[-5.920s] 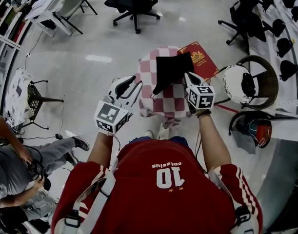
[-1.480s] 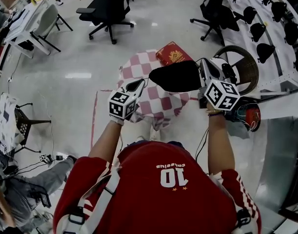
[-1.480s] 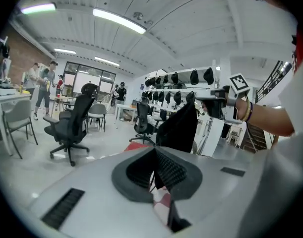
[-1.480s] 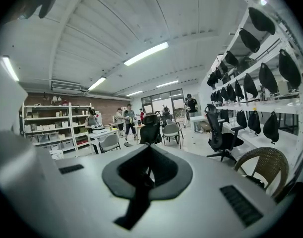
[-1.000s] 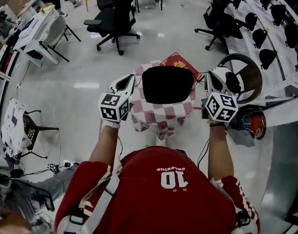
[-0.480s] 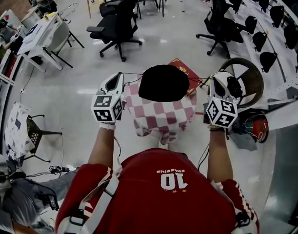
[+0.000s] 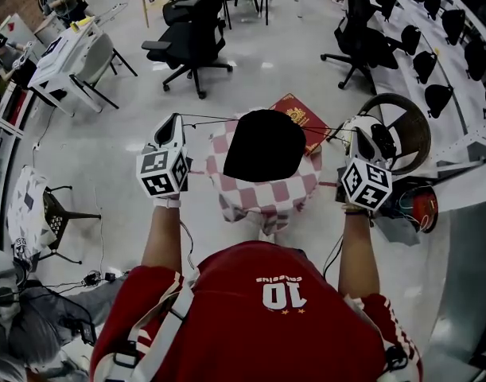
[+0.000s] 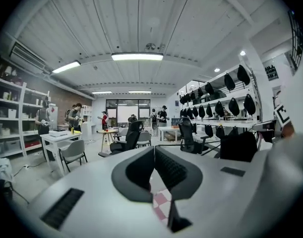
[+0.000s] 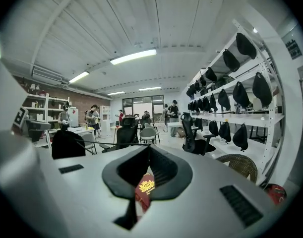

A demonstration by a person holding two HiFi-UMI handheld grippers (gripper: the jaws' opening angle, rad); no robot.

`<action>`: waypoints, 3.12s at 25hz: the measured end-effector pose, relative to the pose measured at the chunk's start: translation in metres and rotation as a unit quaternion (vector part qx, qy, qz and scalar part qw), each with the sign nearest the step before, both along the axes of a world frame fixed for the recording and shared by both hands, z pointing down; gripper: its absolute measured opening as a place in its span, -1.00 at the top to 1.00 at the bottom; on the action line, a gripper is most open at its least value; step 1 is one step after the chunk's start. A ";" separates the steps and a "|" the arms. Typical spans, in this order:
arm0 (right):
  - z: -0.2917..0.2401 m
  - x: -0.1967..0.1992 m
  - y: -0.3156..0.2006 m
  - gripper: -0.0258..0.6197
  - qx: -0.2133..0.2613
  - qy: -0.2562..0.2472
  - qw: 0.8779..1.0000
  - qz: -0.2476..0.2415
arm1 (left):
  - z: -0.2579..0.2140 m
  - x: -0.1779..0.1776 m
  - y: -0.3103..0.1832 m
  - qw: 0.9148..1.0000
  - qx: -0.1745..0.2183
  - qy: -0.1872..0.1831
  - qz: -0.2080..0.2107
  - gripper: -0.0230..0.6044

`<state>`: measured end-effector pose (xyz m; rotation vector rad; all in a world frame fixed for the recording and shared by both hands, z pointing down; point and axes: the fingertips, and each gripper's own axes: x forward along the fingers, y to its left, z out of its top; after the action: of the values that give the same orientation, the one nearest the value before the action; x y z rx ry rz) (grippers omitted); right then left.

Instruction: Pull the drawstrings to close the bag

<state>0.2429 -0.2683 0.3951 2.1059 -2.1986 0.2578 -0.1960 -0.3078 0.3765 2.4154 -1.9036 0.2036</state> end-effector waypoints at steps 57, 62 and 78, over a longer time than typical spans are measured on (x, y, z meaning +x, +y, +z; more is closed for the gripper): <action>0.245 -0.038 -0.087 0.87 -0.327 -0.060 0.926 -0.177 | 0.244 0.055 -0.061 0.941 -0.319 0.069 0.083 0.89; 0.277 -0.053 -0.048 0.87 -0.378 -0.038 0.902 -0.204 | 0.278 0.066 -0.019 0.925 -0.354 0.066 0.117 0.89; 0.223 -0.075 0.019 0.38 -0.261 -0.037 0.948 -0.181 | 0.246 0.073 0.048 0.936 -0.287 0.065 0.193 0.47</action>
<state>0.1676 -0.2497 0.6179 1.4141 -2.1846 0.7931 -0.1226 -0.2597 0.6224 2.2747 -1.0874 0.5201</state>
